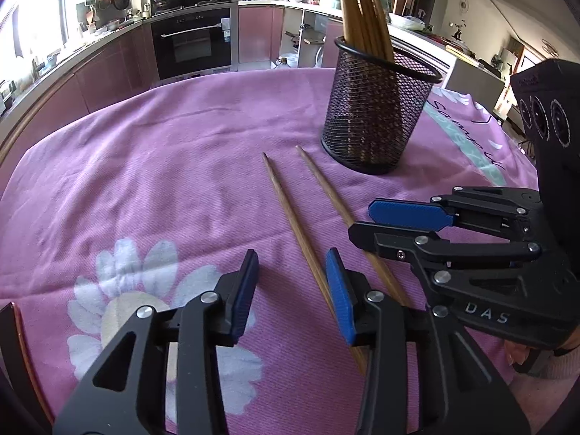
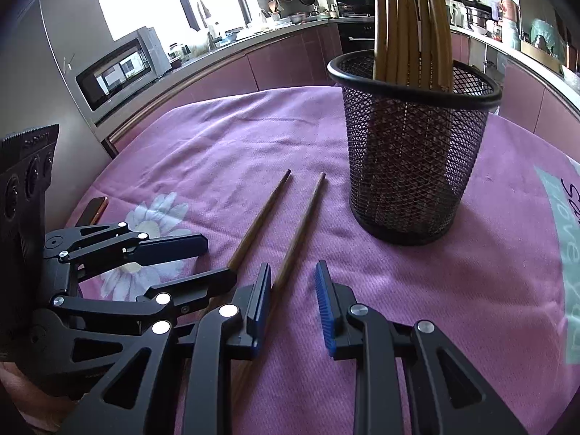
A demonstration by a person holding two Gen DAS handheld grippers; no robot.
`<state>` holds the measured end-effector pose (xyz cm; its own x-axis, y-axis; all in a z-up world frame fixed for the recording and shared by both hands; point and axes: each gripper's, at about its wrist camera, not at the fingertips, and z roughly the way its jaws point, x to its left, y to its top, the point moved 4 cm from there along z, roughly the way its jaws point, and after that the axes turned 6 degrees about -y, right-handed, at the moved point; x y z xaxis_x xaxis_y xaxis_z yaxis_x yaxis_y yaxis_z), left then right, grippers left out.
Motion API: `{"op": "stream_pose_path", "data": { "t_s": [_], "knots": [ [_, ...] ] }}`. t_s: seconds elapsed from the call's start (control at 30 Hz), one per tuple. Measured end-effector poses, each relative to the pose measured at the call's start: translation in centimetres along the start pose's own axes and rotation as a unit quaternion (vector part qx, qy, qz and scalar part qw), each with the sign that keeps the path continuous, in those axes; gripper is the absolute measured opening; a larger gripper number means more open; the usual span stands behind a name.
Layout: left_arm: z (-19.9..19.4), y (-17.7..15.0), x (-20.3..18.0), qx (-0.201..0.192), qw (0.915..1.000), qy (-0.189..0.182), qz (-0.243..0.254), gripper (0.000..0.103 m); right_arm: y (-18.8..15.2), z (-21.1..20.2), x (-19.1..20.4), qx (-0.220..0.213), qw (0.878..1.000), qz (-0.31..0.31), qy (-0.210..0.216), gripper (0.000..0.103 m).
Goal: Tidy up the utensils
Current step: 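Close the right gripper on one lying chopstick while the left gripper closes on the other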
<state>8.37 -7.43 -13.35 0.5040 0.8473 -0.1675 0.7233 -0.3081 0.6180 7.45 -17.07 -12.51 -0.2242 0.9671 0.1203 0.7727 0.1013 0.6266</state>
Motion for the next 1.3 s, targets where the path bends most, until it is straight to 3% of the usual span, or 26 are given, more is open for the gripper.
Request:
{"op": "stream_pose_path", "data": {
  "t_s": [0.4, 0.6, 0.77, 0.83, 1.3],
  "knots": [
    [0.8, 1.1, 0.8, 0.002, 0.9999, 0.002, -0.011, 0.026, 0.5, 0.5, 0.5, 0.005, 0.999, -0.028, -0.035, 0.017],
    [1.3, 1.6, 1.1, 0.001, 0.9997, 0.000, -0.026, 0.025, 0.7, 0.7, 0.6, 0.009, 0.999, -0.031, -0.040, 0.017],
    [1.5, 1.9, 1.1, -0.002, 0.9995, 0.003, -0.032, 0.025, 0.7, 0.7, 0.5, 0.007, 0.999, -0.024, -0.034, 0.016],
    [1.5, 1.9, 1.0, -0.002, 0.9993, 0.002, -0.037, 0.012, 0.7, 0.6, 0.2, 0.006, 0.999, -0.016, -0.030, 0.013],
    [1.2, 1.4, 0.2, -0.010, 0.9983, -0.013, -0.057, 0.009, 0.4, -0.6, -0.3, -0.001, 1.000, 0.004, 0.000, 0.005]
  ]
}}
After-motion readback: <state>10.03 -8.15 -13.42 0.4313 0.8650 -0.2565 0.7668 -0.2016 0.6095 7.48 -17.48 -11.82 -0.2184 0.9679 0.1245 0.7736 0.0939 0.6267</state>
